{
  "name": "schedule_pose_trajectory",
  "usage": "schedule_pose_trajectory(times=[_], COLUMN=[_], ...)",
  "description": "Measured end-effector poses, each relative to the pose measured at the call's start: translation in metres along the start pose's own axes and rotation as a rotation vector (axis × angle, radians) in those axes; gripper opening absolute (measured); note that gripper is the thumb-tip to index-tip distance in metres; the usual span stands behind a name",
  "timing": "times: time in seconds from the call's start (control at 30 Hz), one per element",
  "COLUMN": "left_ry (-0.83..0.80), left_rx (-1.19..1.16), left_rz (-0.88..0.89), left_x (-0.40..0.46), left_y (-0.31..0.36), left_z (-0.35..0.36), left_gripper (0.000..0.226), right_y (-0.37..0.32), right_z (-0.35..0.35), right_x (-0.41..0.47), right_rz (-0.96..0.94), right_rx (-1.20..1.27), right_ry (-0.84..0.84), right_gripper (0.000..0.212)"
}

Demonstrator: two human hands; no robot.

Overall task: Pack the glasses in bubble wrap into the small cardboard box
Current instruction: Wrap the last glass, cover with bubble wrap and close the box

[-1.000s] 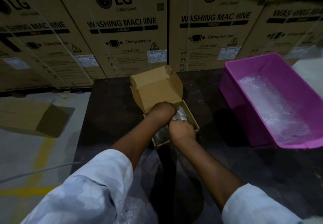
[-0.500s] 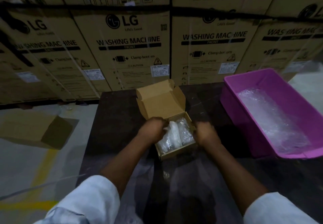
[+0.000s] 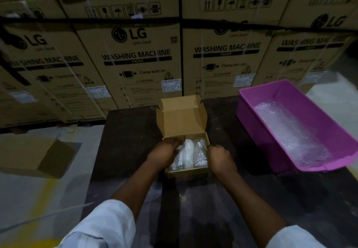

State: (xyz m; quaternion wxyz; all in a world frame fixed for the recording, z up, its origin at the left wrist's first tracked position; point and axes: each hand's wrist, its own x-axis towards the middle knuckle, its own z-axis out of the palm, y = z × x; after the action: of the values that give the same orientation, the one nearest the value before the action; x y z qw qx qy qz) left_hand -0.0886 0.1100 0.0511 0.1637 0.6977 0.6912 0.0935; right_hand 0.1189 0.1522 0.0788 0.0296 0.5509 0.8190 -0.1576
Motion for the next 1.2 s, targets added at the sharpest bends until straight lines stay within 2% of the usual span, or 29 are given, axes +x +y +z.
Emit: schedule_pose_trajectory(times=[0.07,0.2,0.4,0.57,0.67,0.73,0.8,0.9,1.0,1.07,1.2], left_ry=[0.021,0.165,0.283,0.37,0.48,0.516,0.471,0.422,0.38,0.306,0.054], left_rx=[0.025,0.048,0.1,0.158,0.082,0.02,0.021,0.014,-0.065,-0.09,0.067], left_rz=[0.01,0.032,0.093,0.192,0.132,0.079,0.075,0.116,0.186,0.239,0.281], left_x=[-0.009,-0.029,-0.034,0.009,0.042,0.061,0.08,0.106,0.131,0.15,0.194], left_y=[0.002,-0.001,-0.01,0.001,0.029,0.055,0.083,0.131,0.186,0.217,0.263], left_z=[0.002,0.01,-0.006,-0.051,-0.068,-0.072,-0.068,-0.058,-0.045,-0.034,-0.007], left_gripper=[0.048,0.05,0.037,0.039,0.027,0.026,0.027,0.03,0.03,0.035,0.058], right_y=[-0.002,-0.002,0.012,0.072,0.128,0.167,0.2,0.235,0.253,0.261,0.277], right_z=[-0.003,-0.007,-0.024,-0.085,-0.113,-0.121,-0.121,-0.111,-0.094,-0.085,-0.078], right_x=[0.0,0.003,0.006,0.025,0.048,0.065,0.08,0.095,0.105,0.109,0.114], right_rz=[-0.019,-0.09,-0.131,-0.064,0.026,0.071,0.103,0.126,0.116,0.114,0.088], right_rx=[-0.034,-0.068,-0.026,0.057,0.078,0.04,-0.015,-0.098,-0.108,-0.103,-0.133], right_ry=[-0.001,0.058,0.221,0.488,0.538,0.475,0.334,0.124,-0.01,-0.056,-0.055], right_gripper=[0.028,0.033,0.023,0.019,0.021,0.026,0.034,0.054,0.069,0.071,0.067])
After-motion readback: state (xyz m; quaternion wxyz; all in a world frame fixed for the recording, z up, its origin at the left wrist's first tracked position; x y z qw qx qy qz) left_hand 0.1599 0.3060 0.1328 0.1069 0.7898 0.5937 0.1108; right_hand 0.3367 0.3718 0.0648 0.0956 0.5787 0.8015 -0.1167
